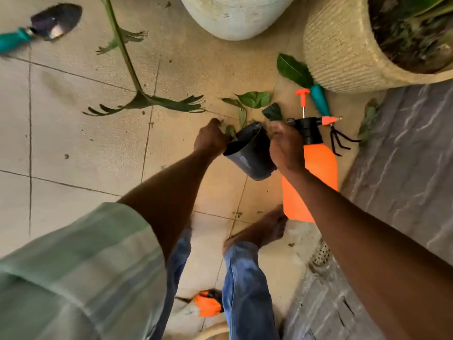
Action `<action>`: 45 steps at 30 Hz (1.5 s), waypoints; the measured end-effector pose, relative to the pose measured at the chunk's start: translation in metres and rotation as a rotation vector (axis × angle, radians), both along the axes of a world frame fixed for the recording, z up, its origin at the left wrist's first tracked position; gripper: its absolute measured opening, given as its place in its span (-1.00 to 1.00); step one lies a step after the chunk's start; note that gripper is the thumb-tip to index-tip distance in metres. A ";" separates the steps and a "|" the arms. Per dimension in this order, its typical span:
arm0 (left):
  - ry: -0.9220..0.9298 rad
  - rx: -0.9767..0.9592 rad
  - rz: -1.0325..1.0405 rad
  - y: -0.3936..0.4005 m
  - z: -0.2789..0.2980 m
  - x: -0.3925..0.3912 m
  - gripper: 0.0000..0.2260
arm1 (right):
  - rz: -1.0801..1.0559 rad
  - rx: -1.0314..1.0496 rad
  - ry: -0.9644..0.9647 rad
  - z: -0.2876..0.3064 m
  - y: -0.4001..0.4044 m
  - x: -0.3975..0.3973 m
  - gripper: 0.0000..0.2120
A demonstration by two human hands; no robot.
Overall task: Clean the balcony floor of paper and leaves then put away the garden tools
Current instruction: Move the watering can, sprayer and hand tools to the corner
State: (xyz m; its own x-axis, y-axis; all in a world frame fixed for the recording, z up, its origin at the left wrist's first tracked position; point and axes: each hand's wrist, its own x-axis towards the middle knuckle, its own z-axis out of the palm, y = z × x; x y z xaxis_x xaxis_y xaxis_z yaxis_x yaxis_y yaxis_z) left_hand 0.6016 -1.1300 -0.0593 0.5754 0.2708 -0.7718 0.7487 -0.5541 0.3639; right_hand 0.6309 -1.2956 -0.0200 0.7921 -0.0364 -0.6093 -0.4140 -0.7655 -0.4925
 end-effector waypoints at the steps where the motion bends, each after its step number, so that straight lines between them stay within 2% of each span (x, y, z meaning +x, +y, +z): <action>1: -0.010 0.010 -0.059 -0.004 -0.007 -0.001 -0.59 | 0.023 -0.006 0.026 -0.004 -0.001 -0.002 -0.49; 4: -0.069 0.002 -0.187 -0.009 -0.022 -0.007 -0.74 | 0.083 -0.015 0.092 -0.015 -0.010 -0.016 -0.59; 6: -0.066 -0.094 -0.046 -0.004 -0.023 -0.013 -0.80 | 0.129 0.048 0.154 -0.015 -0.011 -0.029 -0.67; 9: -0.044 -0.199 0.259 0.009 -0.024 -0.025 -0.85 | 0.364 0.050 0.330 -0.010 -0.013 -0.043 -0.75; 10: -0.041 -0.221 0.335 0.013 -0.023 -0.028 -0.87 | 0.424 0.046 0.324 -0.011 -0.014 -0.046 -0.78; 13: -0.045 -0.279 0.411 0.022 -0.017 -0.027 -0.90 | 0.400 -0.093 0.087 -0.010 -0.011 -0.041 -0.74; 16: -0.041 -0.349 0.484 0.024 -0.013 -0.015 -0.94 | 0.462 -0.252 -0.135 -0.028 -0.007 -0.025 -0.54; 19: -0.053 -0.442 0.555 0.022 -0.012 -0.006 -0.87 | 0.665 -0.349 -0.174 -0.051 -0.005 -0.012 -0.37; 22: -0.061 -0.509 0.576 0.018 -0.010 0.000 -0.80 | 0.836 -0.397 -0.183 -0.064 -0.006 -0.014 -0.45; 25: -0.002 -0.520 0.670 0.016 -0.011 0.002 -0.83 | 0.928 -0.403 -0.319 -0.064 -0.007 -0.029 -0.53; 27: 0.033 -0.512 0.721 0.016 -0.011 0.001 -0.84 | 0.885 -0.336 -0.325 -0.066 -0.012 -0.035 -0.64; 29: 0.053 -0.495 0.752 0.018 -0.010 -0.004 -0.82 | 0.729 -0.246 -0.269 -0.068 -0.009 -0.035 -0.75; 32: 0.049 -0.474 0.781 0.021 -0.007 -0.010 -0.79 | 0.449 -0.161 -0.229 -0.069 0.006 -0.030 -0.79; 36: 0.041 -0.474 0.836 0.023 -0.005 -0.011 -0.80 | 0.238 -0.072 -0.223 -0.067 0.034 -0.016 -0.88; 40: 0.025 -0.469 0.902 0.026 -0.003 -0.008 -0.80 | 0.271 -0.167 -0.268 -0.071 0.056 -0.010 -0.90; 43: 0.030 -0.474 0.925 0.028 -0.003 -0.007 -0.80 | 0.498 -0.144 -0.350 -0.076 0.059 -0.017 -0.74; 45: 0.034 -0.469 0.934 0.029 -0.003 -0.007 -0.80 | 0.564 -0.085 -0.432 -0.076 0.053 -0.026 -0.62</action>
